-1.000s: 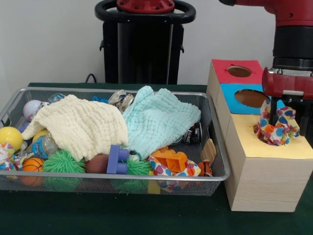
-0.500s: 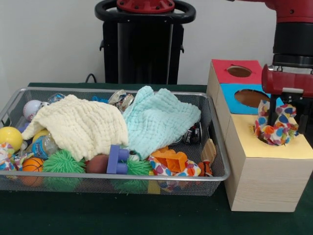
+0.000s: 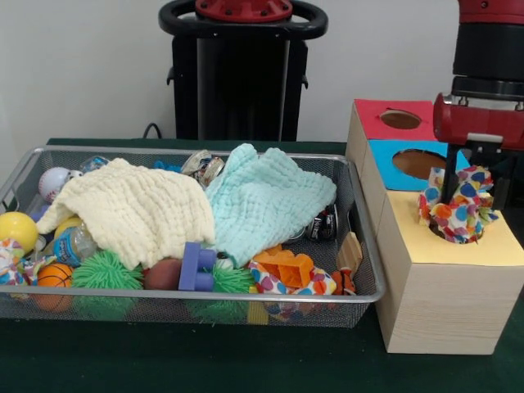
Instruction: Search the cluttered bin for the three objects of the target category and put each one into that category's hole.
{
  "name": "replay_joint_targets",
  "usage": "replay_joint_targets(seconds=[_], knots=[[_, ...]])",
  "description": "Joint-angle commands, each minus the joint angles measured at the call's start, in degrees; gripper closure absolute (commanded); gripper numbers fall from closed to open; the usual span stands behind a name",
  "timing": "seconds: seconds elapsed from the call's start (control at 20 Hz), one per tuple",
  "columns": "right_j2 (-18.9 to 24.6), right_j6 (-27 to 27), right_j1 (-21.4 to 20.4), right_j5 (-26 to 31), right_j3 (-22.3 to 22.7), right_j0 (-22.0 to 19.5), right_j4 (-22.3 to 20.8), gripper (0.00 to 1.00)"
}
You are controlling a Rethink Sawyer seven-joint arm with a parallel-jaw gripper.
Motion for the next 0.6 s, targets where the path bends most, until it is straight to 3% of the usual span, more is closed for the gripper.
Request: replay_joint_targets(seconds=[0.05, 0.6], knots=[[1.39, 12.96, -0.58, 7.61, -0.17, -0.34, 0.91, 0.0], [2.01, 12.42, -1.86, 8.44, 0.54, -0.9, 0.57, 0.0]])
